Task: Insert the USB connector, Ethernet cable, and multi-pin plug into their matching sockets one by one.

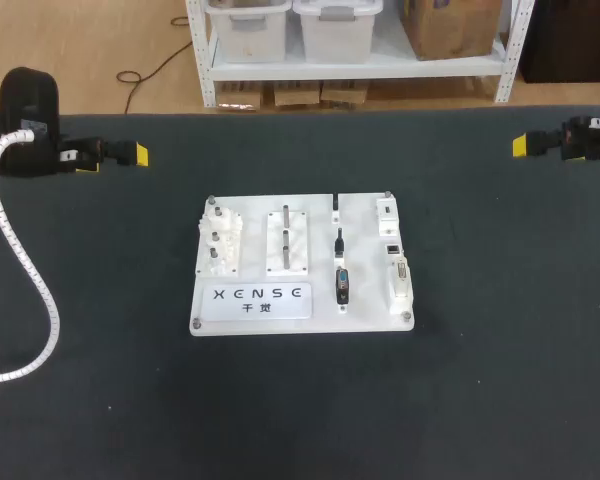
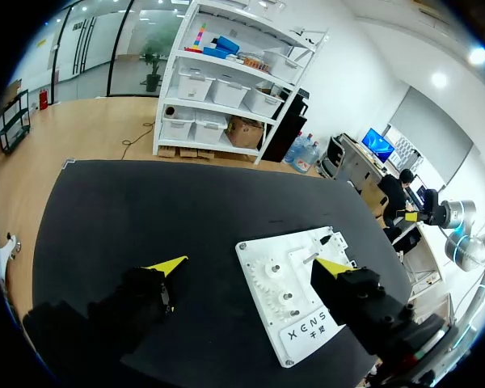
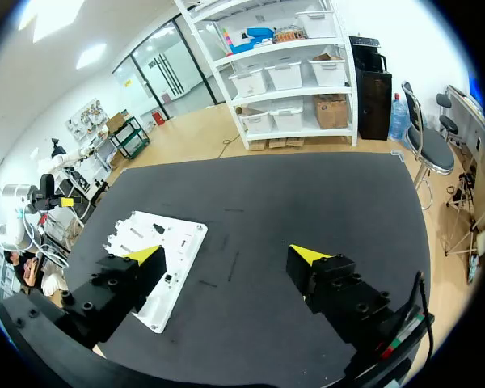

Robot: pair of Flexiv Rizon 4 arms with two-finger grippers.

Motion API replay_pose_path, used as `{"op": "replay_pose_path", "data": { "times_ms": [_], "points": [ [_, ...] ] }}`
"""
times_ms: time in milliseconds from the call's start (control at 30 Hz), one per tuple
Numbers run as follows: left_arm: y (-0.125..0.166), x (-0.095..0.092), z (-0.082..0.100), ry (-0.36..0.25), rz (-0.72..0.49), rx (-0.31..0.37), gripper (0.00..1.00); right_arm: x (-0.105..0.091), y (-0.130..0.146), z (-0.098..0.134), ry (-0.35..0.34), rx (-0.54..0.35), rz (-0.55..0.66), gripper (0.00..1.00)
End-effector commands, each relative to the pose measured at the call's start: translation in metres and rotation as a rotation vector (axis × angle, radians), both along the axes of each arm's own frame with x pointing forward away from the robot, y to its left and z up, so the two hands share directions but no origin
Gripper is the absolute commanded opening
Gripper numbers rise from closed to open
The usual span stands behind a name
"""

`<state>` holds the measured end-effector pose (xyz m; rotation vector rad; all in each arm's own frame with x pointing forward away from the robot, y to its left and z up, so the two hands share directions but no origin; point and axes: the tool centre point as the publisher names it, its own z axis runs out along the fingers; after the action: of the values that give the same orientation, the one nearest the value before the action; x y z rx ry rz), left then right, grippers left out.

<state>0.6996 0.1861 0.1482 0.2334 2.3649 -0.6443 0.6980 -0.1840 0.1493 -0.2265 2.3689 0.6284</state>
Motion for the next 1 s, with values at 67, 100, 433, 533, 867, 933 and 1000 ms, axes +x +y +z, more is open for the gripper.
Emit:
{"op": "replay_pose_path", "data": {
  "times_ms": [67,100,433,533,867,933,1000],
  "points": [
    [-0.001,0.000,0.001,0.006,0.003,0.007,1.00,0.000,0.000,0.000,0.000,-0.001,0.000,1.00],
    [-0.001,0.000,0.001,0.006,0.003,0.007,1.00,0.000,0.000,0.000,0.000,-0.001,0.000,1.00],
    [-0.014,0.001,-0.003,-0.118,-0.389,0.129,1.00,0.000,0.000,0.000,0.000,-0.001,0.000,1.00],
    [-0.020,-0.005,-0.009,-0.166,-0.560,0.157,1.00,0.000,0.000,0.000,0.000,-0.001,0.000,1.00],
    [-0.042,-0.027,-0.023,-0.210,-0.973,0.115,1.00,0.000,0.000,0.000,0.000,-0.001,0.000,1.00],
    [-0.046,-0.029,-0.026,-0.194,-1.043,0.136,1.00,0.000,0.000,0.000,0.000,-0.001,0.000,1.00],
    [-0.050,-0.031,-0.030,-0.187,-1.093,0.140,1.00,0.000,0.000,0.000,0.000,-0.001,0.000,1.00]
  ]
}}
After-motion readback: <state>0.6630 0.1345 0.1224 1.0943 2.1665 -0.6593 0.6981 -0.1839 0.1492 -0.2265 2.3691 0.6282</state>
